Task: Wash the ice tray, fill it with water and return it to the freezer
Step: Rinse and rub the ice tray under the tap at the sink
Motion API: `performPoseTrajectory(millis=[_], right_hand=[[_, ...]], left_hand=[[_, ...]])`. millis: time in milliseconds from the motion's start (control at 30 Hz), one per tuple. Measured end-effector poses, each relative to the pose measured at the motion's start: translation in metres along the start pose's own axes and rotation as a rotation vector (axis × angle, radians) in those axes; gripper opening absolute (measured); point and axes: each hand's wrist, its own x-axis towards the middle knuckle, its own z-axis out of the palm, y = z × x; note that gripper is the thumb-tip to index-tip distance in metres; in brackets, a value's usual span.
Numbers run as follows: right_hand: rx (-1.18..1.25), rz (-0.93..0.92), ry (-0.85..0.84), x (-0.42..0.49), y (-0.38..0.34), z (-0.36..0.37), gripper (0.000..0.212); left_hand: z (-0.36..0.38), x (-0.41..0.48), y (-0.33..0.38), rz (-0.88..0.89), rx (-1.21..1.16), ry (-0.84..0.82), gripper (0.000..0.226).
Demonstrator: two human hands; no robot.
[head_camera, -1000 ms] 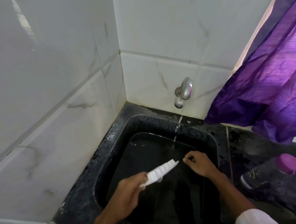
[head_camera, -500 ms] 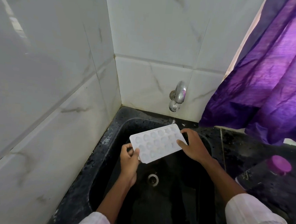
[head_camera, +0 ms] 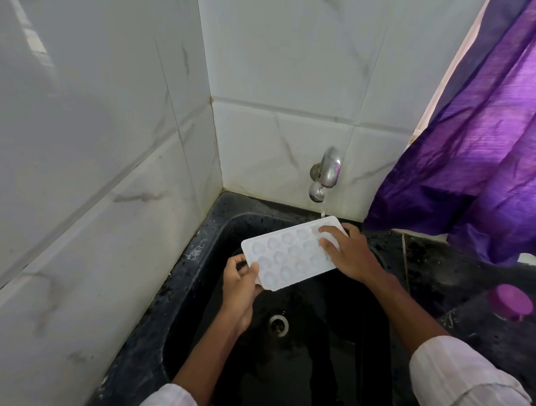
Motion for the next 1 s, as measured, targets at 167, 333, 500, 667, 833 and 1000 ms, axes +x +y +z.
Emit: performPoseTrajectory(millis=[167,333,500,667,833,1000], right_hand=[[-0.020,0.048,-0.070,-0.006,-0.011,-0.001,0.036],[-0.001,0.073,-0.090,-0.006,-0.015,-0.002,0.033],[-0.069,0.097,-0.053,-0.007,-0.022,0.000,0.040],[-0.115,0.084,-0.095,-0.007,-0.022,0.007,0.050],[-0.108,0.076,-0.085,-0.007,-0.022,0.005,0.048],[-0.127,0.078,-0.017,-0.008,-0.024,0.005,0.046]], left_hand=[[0.002,-0.005,0.000,0.023,0.013,-0.025,0.021],[0.001,-0.007,0.000,0.026,0.005,-0.031,0.021],[0.003,-0.010,-0.001,0.017,-0.019,-0.039,0.020],[0.002,-0.009,0.002,0.044,-0.008,-0.024,0.019],[-0.001,-0.010,0.004,0.030,-0.032,-0.011,0.021],[0.001,-0.013,0.004,0.015,-0.060,-0.025,0.021]])
